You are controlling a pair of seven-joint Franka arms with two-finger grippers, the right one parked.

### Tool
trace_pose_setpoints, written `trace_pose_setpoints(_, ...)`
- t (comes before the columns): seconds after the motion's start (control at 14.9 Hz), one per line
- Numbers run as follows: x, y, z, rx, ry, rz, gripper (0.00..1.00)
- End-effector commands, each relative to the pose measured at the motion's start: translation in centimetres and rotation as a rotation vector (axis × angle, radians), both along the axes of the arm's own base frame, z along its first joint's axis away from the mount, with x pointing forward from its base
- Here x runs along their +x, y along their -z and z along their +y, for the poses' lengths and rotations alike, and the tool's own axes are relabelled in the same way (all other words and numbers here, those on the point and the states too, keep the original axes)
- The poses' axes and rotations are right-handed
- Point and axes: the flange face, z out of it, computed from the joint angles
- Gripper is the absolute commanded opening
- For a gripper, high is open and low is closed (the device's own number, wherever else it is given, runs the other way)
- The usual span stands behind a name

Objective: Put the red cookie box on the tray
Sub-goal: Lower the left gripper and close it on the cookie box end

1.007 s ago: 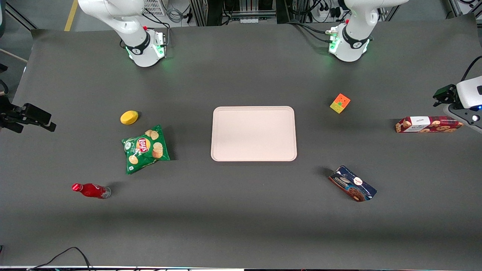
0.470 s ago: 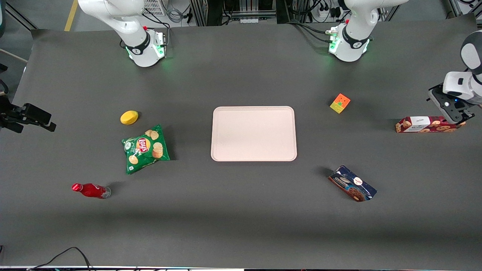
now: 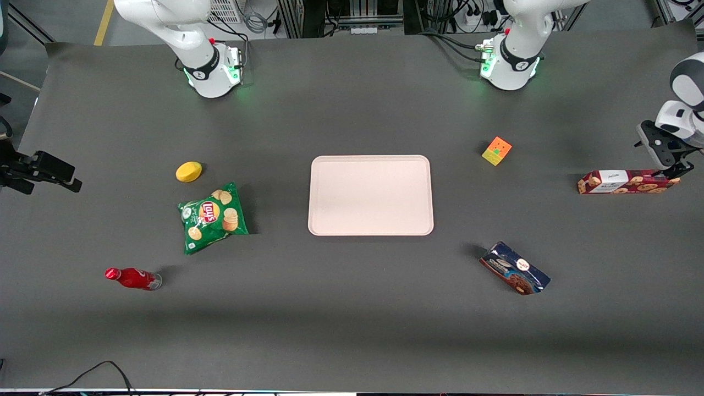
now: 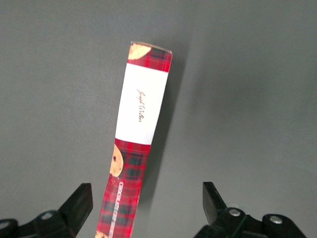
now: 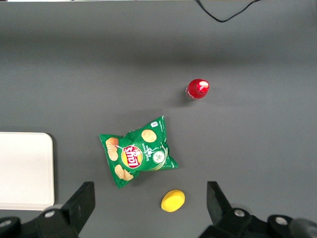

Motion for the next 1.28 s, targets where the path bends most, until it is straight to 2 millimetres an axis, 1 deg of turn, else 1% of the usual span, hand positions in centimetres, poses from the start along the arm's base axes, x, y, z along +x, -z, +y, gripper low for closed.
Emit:
trace_pose_setpoints(0.0, 0.4, 3.6, 0.5, -0.021, 0.046, -0.003, 0.99)
trace_pose_setpoints(0.13, 0.7, 5.0, 0.4, -0.011, 0.072, -0.008, 0.98)
trace_pose_setpoints(0.4, 1.0, 6.0, 0.2, -0.006, 0.083, -0.011, 0.97)
trace_pose_setpoints(0.54, 1.0, 7.0, 0.4, 0.002, 0.084, -0.014, 0.97)
trace_pose_setpoints(0.74, 1.4, 7.1, 0.5, 0.008, 0.086, -0.02, 0.94)
trace_pose_setpoints(0.94, 1.9, 7.5, 0.0, 0.012, 0.095, -0.033, 0.88)
trace_pose_setpoints(1.07, 2.2, 7.4, 0.1, 0.015, 0.096, -0.037, 0.8)
trace_pose_setpoints(1.21, 2.4, 7.2, 0.1, 0.018, 0.102, -0.042, 0.68)
